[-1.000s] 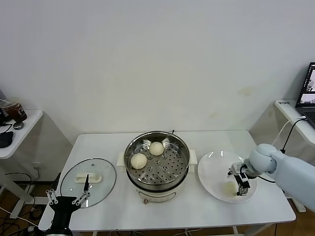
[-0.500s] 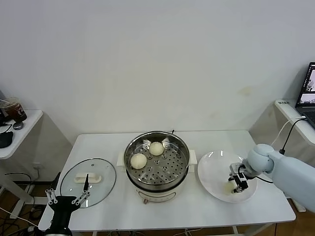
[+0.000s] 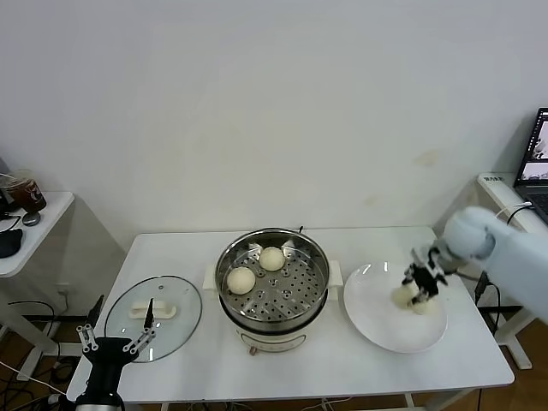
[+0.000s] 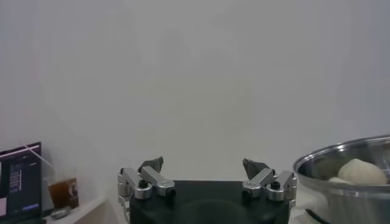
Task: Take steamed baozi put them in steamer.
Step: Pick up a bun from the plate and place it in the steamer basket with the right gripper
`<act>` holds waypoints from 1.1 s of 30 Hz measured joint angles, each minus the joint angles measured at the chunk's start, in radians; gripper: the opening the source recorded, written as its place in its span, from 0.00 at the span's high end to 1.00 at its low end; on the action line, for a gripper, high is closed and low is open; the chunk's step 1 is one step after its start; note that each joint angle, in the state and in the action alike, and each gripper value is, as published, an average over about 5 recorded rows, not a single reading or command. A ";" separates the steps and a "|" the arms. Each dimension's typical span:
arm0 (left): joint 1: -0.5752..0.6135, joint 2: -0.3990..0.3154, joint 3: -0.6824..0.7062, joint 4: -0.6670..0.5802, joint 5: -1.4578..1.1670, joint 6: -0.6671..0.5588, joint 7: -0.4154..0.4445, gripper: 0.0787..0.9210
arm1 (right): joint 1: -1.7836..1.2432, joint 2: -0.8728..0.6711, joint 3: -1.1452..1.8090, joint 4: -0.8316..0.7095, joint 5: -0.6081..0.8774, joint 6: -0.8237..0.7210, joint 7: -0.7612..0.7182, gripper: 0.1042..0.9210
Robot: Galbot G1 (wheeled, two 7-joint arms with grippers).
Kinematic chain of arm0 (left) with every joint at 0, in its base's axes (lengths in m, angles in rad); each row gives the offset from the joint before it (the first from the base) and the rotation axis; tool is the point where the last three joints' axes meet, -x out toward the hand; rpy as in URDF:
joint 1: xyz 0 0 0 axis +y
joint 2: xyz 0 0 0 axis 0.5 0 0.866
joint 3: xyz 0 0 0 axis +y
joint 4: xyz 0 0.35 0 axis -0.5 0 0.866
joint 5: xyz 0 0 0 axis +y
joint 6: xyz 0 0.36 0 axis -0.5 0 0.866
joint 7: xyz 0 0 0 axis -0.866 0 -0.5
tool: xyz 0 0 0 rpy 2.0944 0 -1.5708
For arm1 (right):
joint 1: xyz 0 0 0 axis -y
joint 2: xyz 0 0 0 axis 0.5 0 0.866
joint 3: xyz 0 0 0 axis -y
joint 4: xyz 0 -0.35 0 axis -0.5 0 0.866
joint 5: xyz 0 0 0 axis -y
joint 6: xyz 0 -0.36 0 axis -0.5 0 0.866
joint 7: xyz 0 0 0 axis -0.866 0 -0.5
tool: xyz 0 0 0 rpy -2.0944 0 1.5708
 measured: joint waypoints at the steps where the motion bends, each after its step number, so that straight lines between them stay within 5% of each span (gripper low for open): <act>1: -0.001 0.000 0.000 0.000 -0.001 0.000 0.000 0.12 | 0.035 0.010 -0.009 -0.004 0.014 0.008 -0.008 0.58; 16: -0.005 -0.010 -0.014 0.006 -0.002 0.000 -0.001 0.12 | 0.360 0.288 -0.228 0.062 0.185 0.143 -0.006 0.58; 33: 0.004 -0.021 -0.043 -0.002 -0.005 -0.002 -0.002 0.12 | 0.360 0.591 -0.422 0.083 0.081 0.357 0.090 0.58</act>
